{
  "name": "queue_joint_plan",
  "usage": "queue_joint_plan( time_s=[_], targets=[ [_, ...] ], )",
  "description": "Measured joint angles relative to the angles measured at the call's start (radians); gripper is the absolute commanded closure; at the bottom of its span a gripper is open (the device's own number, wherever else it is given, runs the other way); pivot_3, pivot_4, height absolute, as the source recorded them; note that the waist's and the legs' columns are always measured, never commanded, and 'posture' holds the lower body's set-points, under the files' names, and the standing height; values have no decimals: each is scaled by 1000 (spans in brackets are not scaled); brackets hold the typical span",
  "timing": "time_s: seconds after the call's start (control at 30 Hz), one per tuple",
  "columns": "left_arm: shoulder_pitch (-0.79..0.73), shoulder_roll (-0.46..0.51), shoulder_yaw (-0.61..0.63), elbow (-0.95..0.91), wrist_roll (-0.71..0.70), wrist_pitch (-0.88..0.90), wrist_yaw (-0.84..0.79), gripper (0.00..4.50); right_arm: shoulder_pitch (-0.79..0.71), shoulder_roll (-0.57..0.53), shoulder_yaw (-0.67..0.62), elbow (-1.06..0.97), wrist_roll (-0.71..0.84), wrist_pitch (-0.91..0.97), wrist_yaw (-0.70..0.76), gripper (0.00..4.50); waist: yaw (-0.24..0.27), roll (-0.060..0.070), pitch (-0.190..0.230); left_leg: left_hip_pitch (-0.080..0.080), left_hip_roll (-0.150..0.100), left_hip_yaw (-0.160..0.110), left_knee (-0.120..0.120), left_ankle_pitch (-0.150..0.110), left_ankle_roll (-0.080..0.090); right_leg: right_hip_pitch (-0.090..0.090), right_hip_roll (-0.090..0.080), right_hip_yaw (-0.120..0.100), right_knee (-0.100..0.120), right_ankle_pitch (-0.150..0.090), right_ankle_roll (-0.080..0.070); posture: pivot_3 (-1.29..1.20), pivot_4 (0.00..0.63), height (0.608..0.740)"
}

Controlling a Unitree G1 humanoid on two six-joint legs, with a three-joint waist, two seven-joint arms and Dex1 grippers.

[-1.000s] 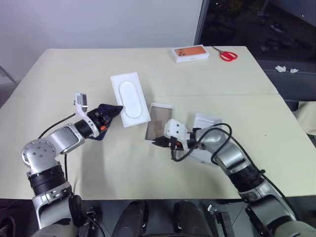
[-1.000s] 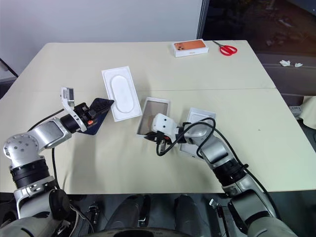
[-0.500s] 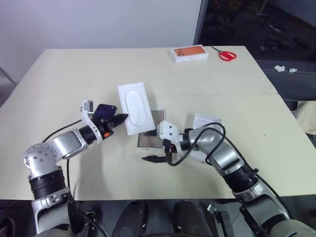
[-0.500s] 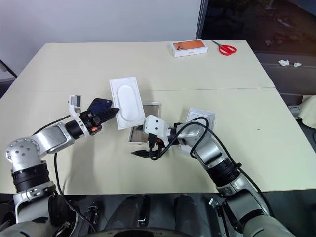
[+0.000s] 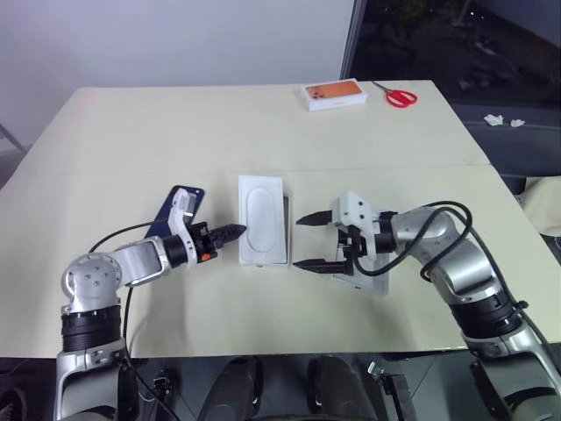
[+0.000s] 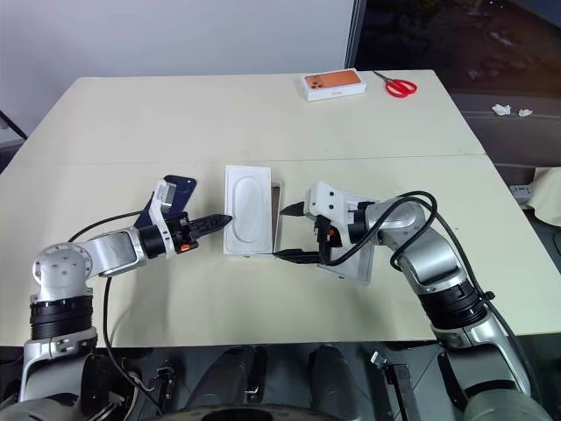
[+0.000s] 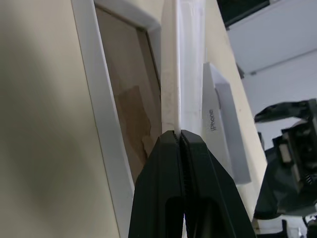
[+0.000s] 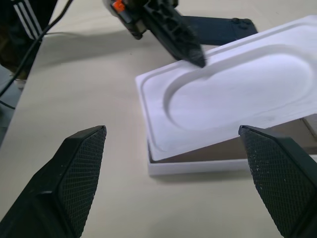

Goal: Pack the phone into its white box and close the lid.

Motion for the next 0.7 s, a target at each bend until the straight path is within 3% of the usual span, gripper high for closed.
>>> queue_joint_plan(
  time_s=[0.27,0.37,0.6,0.7],
  targets=[
    [-27,8,-17,53,68,-15,-35,4500,1,0,0,30,-10,-37,-42,33,1,0,0,0,0,0,0,0,0,0,0,0,0,0,0,0,150,740],
    [-35,6,-17,72,83,-15,-39,3696,1,0,0,30,-11,-44,-51,0,1,0,0,0,0,0,0,0,0,0,0,0,0,0,0,0,150,740],
    [-36,-5,-26,70,104,-9,-58,155,0,6,0,49,-17,-63,-64,0,1,0,0,0,0,0,0,1,-1,0,0,0,0,0,0,0,150,740],
    [-37,-5,-26,67,106,-9,-63,155,0,11,0,50,-20,-66,-64,0,1,0,0,0,0,0,0,1,-1,0,0,0,0,0,0,0,150,740]
  ],
)
